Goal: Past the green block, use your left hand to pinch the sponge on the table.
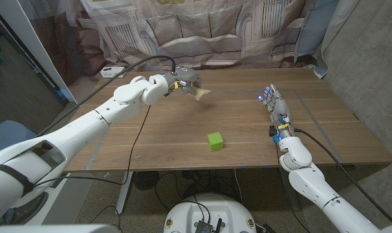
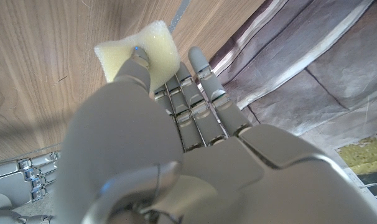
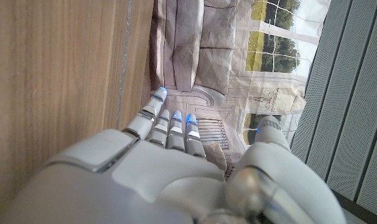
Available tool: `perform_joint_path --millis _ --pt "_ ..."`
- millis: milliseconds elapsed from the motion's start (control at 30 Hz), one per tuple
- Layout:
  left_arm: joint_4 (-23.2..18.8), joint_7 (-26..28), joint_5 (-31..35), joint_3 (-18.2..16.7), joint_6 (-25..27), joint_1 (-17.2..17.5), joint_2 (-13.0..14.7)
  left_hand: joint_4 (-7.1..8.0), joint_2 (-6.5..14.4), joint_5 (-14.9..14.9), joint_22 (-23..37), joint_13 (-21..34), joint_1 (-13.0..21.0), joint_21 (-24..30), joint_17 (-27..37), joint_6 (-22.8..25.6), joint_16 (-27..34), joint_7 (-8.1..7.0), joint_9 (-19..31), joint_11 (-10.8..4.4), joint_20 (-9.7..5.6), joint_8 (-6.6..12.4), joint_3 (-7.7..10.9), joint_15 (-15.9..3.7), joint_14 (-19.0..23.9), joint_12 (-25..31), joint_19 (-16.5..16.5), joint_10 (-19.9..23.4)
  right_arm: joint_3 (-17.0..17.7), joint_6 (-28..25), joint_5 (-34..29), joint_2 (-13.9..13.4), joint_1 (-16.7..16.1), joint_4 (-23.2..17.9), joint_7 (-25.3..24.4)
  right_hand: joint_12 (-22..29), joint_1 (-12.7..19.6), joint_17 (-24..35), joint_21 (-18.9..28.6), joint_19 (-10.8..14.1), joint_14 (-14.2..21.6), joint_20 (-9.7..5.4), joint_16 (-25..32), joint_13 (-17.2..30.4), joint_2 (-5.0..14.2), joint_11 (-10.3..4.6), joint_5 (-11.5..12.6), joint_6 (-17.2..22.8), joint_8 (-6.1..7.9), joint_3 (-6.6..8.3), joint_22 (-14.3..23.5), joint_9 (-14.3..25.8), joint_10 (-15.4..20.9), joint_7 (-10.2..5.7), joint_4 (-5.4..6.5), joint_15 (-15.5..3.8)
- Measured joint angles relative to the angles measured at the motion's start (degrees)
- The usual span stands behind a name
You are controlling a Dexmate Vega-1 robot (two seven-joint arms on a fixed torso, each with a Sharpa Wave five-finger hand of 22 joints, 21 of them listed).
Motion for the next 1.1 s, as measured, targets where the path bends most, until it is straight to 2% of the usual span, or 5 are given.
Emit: perform_joint_path --millis 167,367,700,900,1100 --pt "-0.1 0.0 0.2 0.0 0.1 0.0 0.0 -0.01 0.2 0.0 0.0 0.1 -0.9 0.0 0.0 1.7 0.9 -0.37 -0.5 -1.39 -0.3 0.0 -0.01 -0.83 2.5 0.9 0.7 2.4 0.1 0.1 0.0 0.0 -0.2 0.0 0.0 0.0 0.0 0.0 0.0 0.0 0.0 0.0 0.0 0.0 0.0 0.0 0.0 0.0 0.0 0.0 0.0 0.0 0.0 0.0 0.0 0.0" --pt "-0.6 0.0 0.5 0.0 0.7 0.4 0.0 -0.04 0.2 0.0 0.0 0.7 -0.9 0.0 0.4 2.9 1.7 -0.64 -0.5 -1.77 -0.54 -0.11 0.02 -1.32 3.8 1.2 1.6 3.7 0.2 0.2 0.0 -0.1 -0.5 -0.2 -0.1 0.0 0.0 0.0 0.0 0.0 0.0 0.0 0.0 0.0 0.0 0.0 0.0 0.0 0.0 0.0 0.0 0.0 0.0 0.0 0.0 0.0" --pt "-2.3 0.0 0.9 -0.3 1.7 1.7 0.4 -1.88 1.0 -0.2 0.2 1.9 0.4 0.3 1.3 5.8 3.2 -1.24 -0.8 -2.71 -0.97 0.95 1.63 -2.16 5.7 2.9 2.6 6.1 0.3 0.6 0.1 -0.3 -1.1 -0.5 0.2 0.0 0.0 0.0 0.0 0.3 0.0 -0.33 0.0 0.0 0.0 0.0 0.0 0.0 0.0 0.0 0.0 0.0 0.0 0.0 0.0 0.0" --pt "-2.3 0.1 1.2 -0.3 2.2 1.7 0.4 -2.48 1.3 -0.3 0.2 3.6 0.7 1.1 3.5 7.5 5.9 -2.18 -0.2 -3.24 -1.42 2.75 1.42 -2.96 8.1 4.4 3.7 8.6 0.5 0.6 0.1 -0.6 -1.7 -1.0 0.3 0.0 0.0 0.0 0.0 0.3 0.0 -0.33 0.0 0.0 0.01 0.0 0.0 0.0 0.0 0.0 0.0 0.0 0.0 0.0 0.0 0.0" --pt "-4.0 0.1 1.5 -0.8 2.8 2.9 0.7 -3.19 1.2 -0.5 0.4 6.7 1.3 1.8 7.0 7.9 9.2 -2.47 1.3 -2.39 -1.85 4.53 0.95 -2.59 9.3 7.1 4.1 9.8 0.7 1.1 0.1 -0.8 -2.4 -1.6 0.3 0.0 0.3 0.0 0.0 0.3 0.0 -0.33 0.0 0.0 0.31 0.0 0.0 0.0 0.0 0.0 0.0 0.0 0.0 0.0 0.0 0.0"
